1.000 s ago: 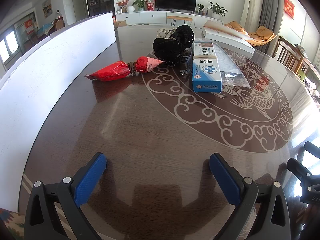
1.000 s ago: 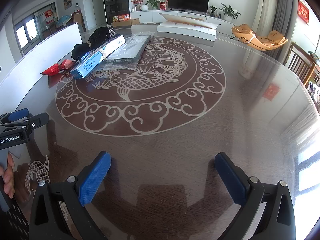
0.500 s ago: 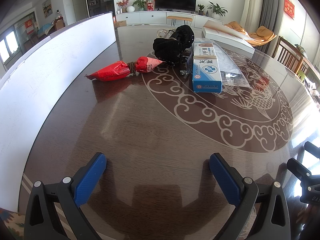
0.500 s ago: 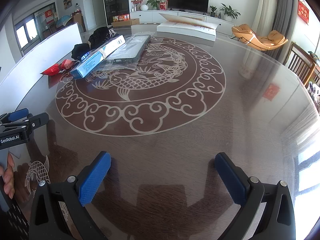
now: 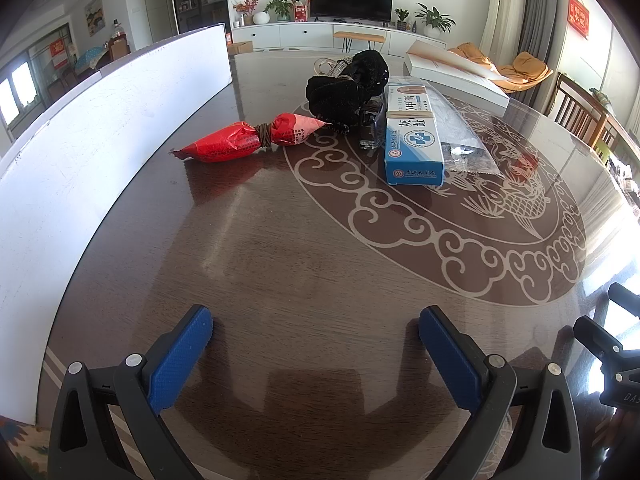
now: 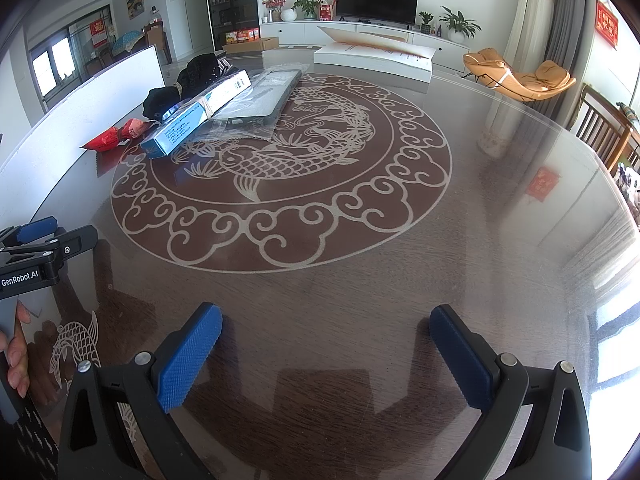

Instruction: Organize objects

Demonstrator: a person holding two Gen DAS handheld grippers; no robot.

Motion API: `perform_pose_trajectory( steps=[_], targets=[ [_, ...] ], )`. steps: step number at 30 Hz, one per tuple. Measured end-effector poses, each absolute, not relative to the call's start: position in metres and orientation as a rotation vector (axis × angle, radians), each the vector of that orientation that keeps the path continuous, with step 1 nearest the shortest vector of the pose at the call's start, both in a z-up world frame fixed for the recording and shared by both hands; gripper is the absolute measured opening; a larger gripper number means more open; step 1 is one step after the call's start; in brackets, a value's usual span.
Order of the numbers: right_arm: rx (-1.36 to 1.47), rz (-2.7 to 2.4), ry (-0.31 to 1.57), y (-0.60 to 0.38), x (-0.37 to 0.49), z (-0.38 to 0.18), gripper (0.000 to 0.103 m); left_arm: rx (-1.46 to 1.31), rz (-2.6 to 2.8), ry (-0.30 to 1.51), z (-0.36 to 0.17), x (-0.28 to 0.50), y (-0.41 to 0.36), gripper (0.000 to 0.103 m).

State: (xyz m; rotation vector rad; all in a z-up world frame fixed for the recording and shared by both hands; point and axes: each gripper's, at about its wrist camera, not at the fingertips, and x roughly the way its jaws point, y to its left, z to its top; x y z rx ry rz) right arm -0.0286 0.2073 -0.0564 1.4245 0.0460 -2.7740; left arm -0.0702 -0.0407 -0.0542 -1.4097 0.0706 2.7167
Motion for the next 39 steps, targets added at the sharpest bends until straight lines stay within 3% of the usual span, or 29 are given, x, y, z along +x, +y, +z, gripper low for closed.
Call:
perform_pose_trajectory(
  steps=[19, 21, 28, 35, 36, 37, 38, 39],
  targets=[
    [1.453, -2.731, 0.071, 0.205, -0.038, -0.056, 0.103, -1.465, 2.745, 0.031, -0.054, -0.085, -0.071, 0.103],
    [1.519, -2.701, 0.123, 0.198, -0.057, -0.051, 0.103, -1.463, 2.750, 0.031, -0.054, -0.085, -0.070, 0.103],
    [1.358, -2.620, 0.253, 0.103, -0.146, -0.006, 0.103, -1.455, 2.760, 0.024, -0.055, -0.087, -0.070, 0.103],
    [1.537, -2.563, 0.271, 0.049, -0.224, -0.029, 0.101, -1.455, 2.760, 0.024, -0.055, -0.087, -0.070, 0.103],
    [1.584, -2.548, 0.301, 0.046, -0.227, -0.035, 0.091, -1.455, 2.761, 0.023, -0.055, -0.087, -0.070, 0.103],
    [1.619, -2.528, 0.311, 0.046, -0.228, -0.040, 0.072, -1.455, 2.761, 0.023, -0.055, -0.087, -0.070, 0.103],
    [1.613, -2.536, 0.315, 0.047, -0.224, -0.041, 0.070, -1.455, 2.761, 0.023, -0.055, -0.087, -0.070, 0.103],
    [1.593, -2.539, 0.305, 0.050, -0.219, -0.039, 0.058, -1.455, 2.761, 0.022, -0.055, -0.087, -0.070, 0.103]
  ],
)
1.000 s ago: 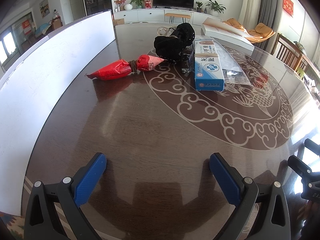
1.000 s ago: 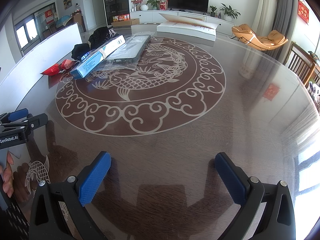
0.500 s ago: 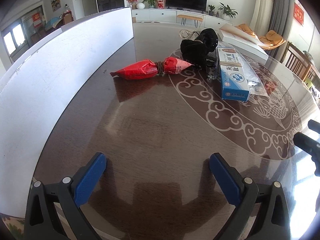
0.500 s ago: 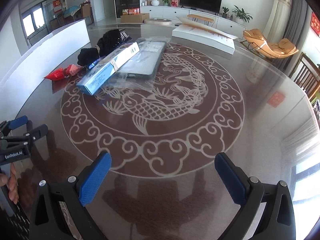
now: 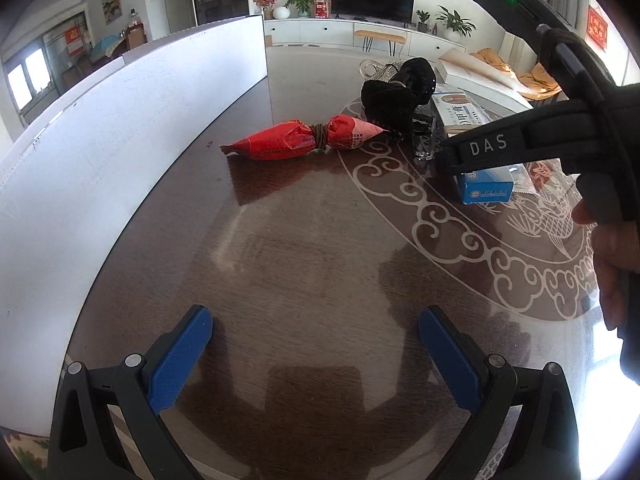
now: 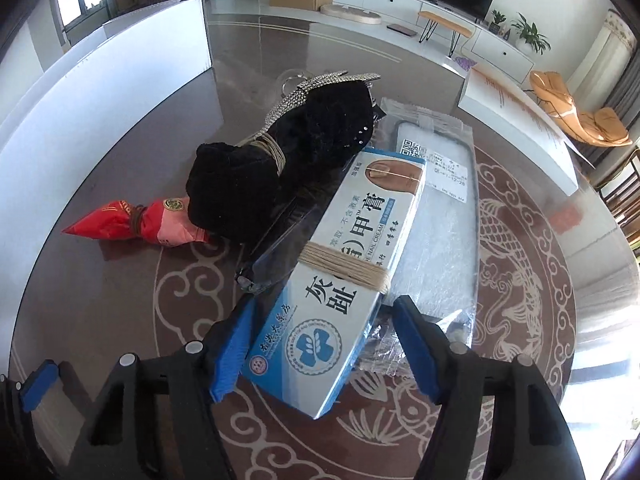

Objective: Organize objects
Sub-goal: 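Move the right gripper onto the blue-and-white nail cream box and close it, then lift the nail cream box off the table with the right gripper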

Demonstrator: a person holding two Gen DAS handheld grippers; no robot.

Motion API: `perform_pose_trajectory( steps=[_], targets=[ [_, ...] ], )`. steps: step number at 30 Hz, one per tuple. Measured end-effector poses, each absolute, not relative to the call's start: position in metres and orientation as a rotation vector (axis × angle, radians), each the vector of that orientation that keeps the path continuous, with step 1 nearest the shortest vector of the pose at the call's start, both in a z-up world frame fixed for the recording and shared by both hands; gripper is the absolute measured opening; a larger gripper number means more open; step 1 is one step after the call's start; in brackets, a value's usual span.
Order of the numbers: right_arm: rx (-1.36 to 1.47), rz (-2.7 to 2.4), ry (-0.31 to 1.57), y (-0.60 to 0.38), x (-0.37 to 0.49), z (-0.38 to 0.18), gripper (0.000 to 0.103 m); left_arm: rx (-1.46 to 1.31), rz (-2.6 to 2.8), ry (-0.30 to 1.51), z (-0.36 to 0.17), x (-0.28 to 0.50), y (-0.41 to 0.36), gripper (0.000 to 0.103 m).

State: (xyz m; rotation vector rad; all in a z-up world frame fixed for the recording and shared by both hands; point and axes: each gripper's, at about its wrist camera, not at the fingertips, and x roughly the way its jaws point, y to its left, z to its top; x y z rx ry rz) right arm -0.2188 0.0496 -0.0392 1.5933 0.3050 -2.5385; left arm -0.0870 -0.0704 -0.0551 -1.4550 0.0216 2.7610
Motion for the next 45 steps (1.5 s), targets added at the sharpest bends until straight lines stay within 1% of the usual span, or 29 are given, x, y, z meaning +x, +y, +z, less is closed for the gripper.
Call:
perform_pose_trajectory(
  steps=[4, 7, 11, 16, 19, 20, 21, 22, 23, 24, 30, 32, 34, 45],
  targets=[
    [1.560, -2.534, 0.255, 0.070, -0.190, -0.036, 0.048, -1.455, 2.761, 0.020, -0.055, -0.089, -0.070, 0.103],
    [1.540, -2.528, 0.221, 0.087, -0.158, -0.035, 0.043, -1.455, 2.761, 0.020, -0.055, -0.089, -0.070, 0.103],
    [1.512, -2.550, 0.182, 0.117, -0.099, -0.036, 0.043, -1.455, 2.761, 0.020, -0.055, -0.089, -0.070, 0.103],
    [1.522, -2.656, 0.021, 0.170, -0.025, -0.036, 0.043, -1.455, 2.762, 0.019, -0.055, -0.089, -0.070, 0.103],
    [1.517, -2.740, 0.004, 0.191, 0.005, -0.033, 0.044, -1.453, 2.766, 0.018, -0.056, -0.090, -0.069, 0.103],
    [1.505, -2.764, -0.002, 0.197, 0.009, -0.032, 0.045, -1.453, 2.766, 0.018, -0.056, -0.090, -0.069, 0.103],
    [1.503, -2.778, -0.001, 0.200, 0.008, -0.031, 0.059, -1.453, 2.766, 0.018, -0.056, -0.091, -0.069, 0.103],
    [1.513, -2.788, 0.009, 0.202, 0.005, -0.032, 0.080, -1.453, 2.766, 0.019, -0.056, -0.091, -0.069, 0.103],
    [1.522, -2.799, 0.022, 0.204, -0.001, -0.033, 0.089, -1.453, 2.766, 0.018, -0.056, -0.091, -0.069, 0.103],
    [1.516, -2.806, 0.031, 0.204, -0.006, -0.034, 0.093, -1.453, 2.766, 0.019, -0.056, -0.091, -0.069, 0.103],
    [1.515, -2.741, 0.036, 0.192, -0.032, -0.049, 0.093, -1.453, 2.766, 0.018, -0.056, -0.090, -0.069, 0.103],
    [1.503, -2.742, 0.029, 0.189, -0.035, -0.054, 0.097, -1.453, 2.767, 0.018, -0.056, -0.091, -0.069, 0.103],
    [1.496, -2.751, 0.025, 0.188, -0.035, -0.056, 0.103, -1.453, 2.766, 0.017, -0.056, -0.091, -0.069, 0.103],
    [1.430, -2.778, 0.037, 0.188, -0.031, -0.057, 0.103, -1.453, 2.766, 0.017, -0.056, -0.090, -0.071, 0.103]
  ],
)
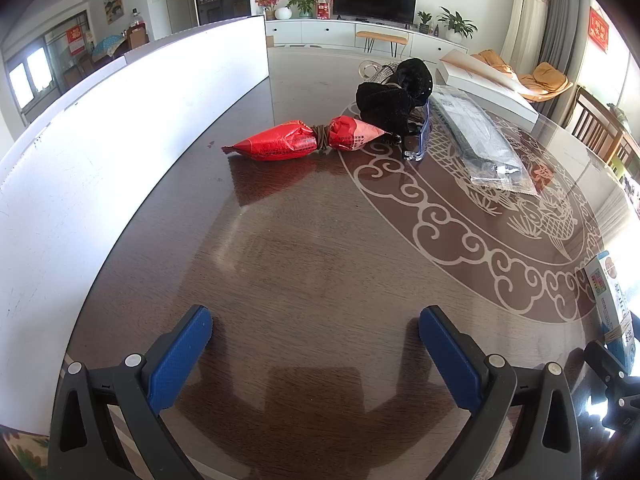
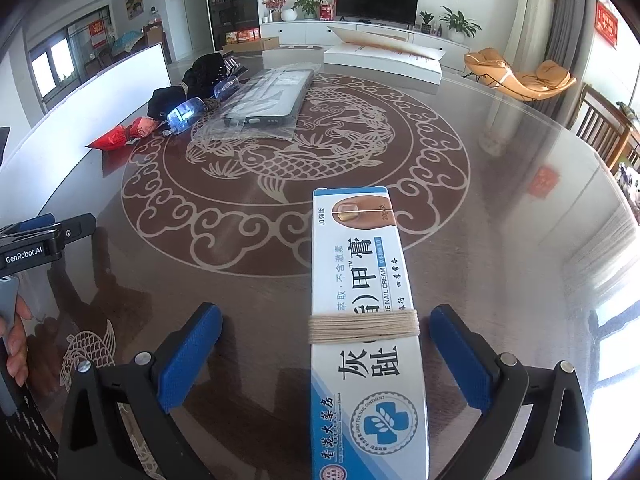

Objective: Organize objects
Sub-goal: 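Lift the nail cream box off the table with the right gripper, then grasp and lift the red bag with the left gripper while right holds the box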

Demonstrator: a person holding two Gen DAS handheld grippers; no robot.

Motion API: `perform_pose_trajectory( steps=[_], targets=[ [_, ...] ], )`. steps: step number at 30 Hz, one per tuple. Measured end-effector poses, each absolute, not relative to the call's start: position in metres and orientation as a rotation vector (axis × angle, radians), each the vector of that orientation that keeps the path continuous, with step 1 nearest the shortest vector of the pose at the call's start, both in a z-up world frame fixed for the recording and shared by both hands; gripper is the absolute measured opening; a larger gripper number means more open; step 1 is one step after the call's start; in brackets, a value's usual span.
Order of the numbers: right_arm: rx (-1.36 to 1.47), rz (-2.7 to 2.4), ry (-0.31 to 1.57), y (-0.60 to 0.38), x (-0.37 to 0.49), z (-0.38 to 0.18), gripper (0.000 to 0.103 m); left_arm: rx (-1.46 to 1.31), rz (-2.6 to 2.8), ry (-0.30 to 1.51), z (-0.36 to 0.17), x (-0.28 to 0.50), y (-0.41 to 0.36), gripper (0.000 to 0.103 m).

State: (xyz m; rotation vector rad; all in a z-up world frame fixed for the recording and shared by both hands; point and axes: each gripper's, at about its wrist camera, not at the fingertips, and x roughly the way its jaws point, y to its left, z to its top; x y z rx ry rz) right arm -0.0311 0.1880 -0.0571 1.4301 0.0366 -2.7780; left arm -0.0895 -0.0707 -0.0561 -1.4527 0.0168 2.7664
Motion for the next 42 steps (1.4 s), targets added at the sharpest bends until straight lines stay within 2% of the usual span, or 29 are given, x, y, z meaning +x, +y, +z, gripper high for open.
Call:
perform_pose_trajectory(
  steps=[23, 28, 35, 37, 42],
  targets=[
    [1.430, -2.778, 0.036, 0.188, -0.032, -0.057, 0.103, -1.467, 2.760, 0.014, -0.056, -0.088, -0.071, 0.103],
    [1.430, -2.778, 0.036, 0.188, -0.032, -0.057, 0.103, -1.448, 2.696, -0.041, -0.048, -0.089, -0.076, 0.103],
    [1.430, -2.778, 0.036, 0.188, -0.032, -0.057, 0.103, -1.305, 2.628, 0.385, -0.018, -0.151, -0.063, 0.103],
    [1.430, -2.778, 0.036, 0.188, -0.032, -0.057, 0.103, -1.285, 2.584, 0.398, -0.015, -0.176, -0.066, 0.103],
    [1.430, -2.778, 0.036, 0.188, -0.032, -0.057, 0.103, -1.375, 2.496, 0.251, -0.026, -0.224, -0.080, 0.103]
  ],
)
